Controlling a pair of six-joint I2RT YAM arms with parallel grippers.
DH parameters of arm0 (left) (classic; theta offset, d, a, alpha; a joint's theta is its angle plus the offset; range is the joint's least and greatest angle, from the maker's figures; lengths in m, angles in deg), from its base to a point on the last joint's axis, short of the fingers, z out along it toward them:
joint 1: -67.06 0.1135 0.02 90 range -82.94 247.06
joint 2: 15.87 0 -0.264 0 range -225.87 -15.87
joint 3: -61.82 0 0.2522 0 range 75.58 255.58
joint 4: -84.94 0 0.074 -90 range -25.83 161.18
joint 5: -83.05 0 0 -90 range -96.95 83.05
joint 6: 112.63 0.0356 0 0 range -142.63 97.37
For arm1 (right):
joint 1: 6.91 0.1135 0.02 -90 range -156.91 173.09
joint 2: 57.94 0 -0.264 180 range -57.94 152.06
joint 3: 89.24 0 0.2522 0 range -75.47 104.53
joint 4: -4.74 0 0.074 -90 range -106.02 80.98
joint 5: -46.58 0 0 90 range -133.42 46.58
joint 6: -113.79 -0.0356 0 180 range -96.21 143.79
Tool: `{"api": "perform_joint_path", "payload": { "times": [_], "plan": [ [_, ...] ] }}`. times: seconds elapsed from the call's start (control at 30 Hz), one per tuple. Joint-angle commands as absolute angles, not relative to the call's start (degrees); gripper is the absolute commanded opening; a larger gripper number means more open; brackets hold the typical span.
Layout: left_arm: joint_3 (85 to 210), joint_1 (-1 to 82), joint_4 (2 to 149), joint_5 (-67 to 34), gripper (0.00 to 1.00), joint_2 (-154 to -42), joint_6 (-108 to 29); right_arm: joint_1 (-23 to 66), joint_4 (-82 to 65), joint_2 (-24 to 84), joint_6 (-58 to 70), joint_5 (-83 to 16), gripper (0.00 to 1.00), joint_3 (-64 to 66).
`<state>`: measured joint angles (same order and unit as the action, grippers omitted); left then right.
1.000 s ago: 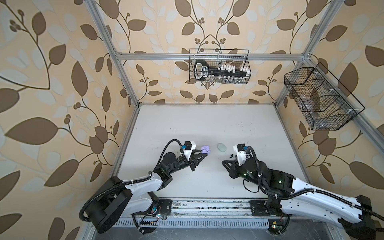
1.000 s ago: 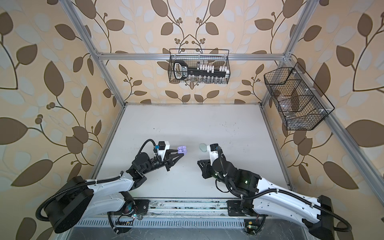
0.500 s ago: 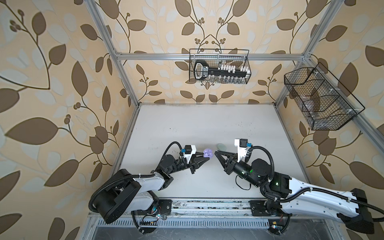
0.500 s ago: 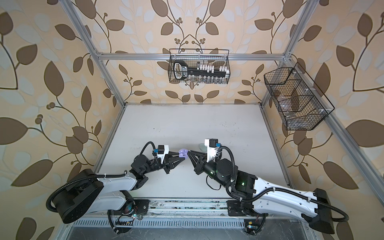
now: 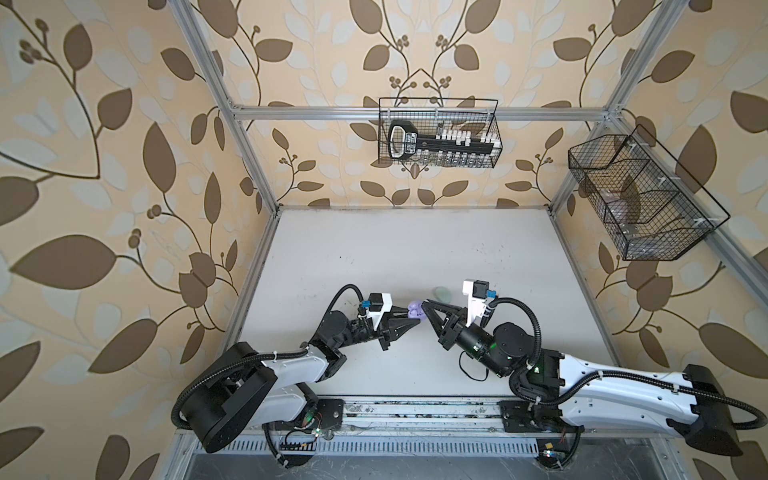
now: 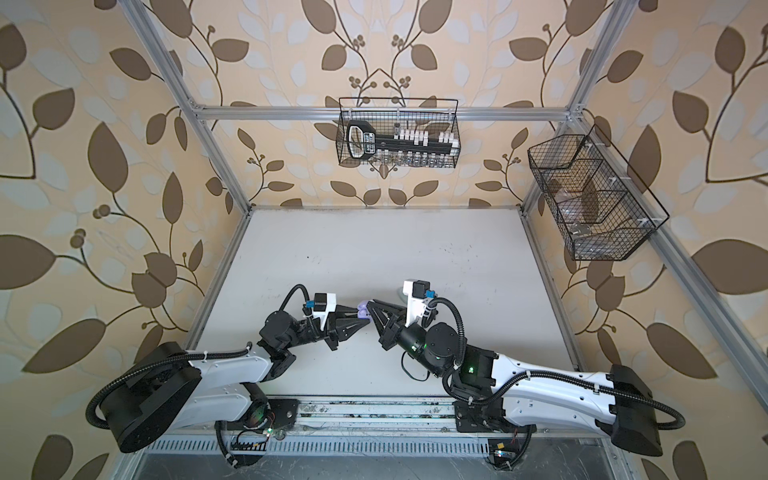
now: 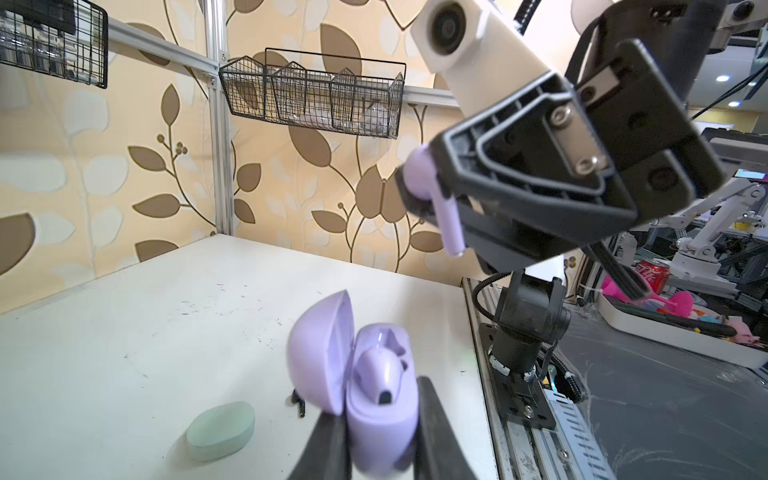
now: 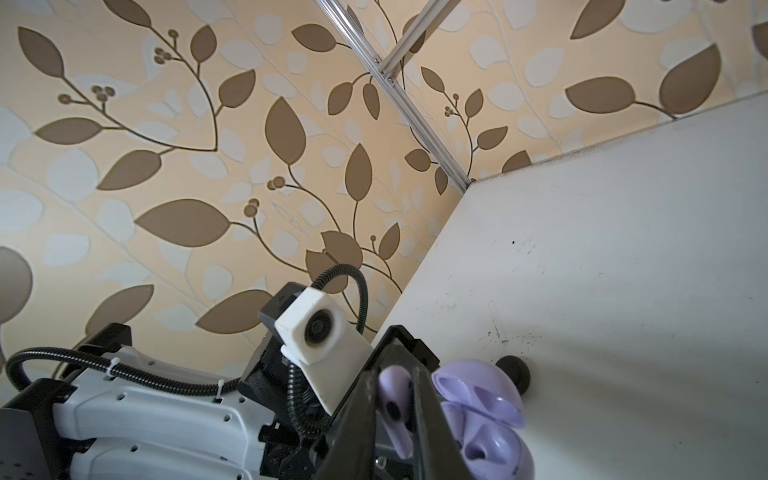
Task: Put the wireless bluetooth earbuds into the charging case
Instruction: 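Push the earbud into the open case slot and open the right gripper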
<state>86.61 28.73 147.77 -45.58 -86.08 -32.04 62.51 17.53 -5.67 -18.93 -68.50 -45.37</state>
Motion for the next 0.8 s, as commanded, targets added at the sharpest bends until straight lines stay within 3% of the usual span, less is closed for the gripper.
{"api": "perform_joint_path", "payload": {
  "times": [0.0,0.77],
  "plan": [
    [87.3,28.0,152.7,-46.9,0.00,-84.3,-32.2,63.2,22.4,-5.6,-18.3,-71.4,0.15,-47.5],
    [86.4,27.8,152.7,-46.4,0.00,-82.0,-31.9,65.0,26.6,-0.7,-19.3,-75.3,0.11,-48.7]
  ]
}}
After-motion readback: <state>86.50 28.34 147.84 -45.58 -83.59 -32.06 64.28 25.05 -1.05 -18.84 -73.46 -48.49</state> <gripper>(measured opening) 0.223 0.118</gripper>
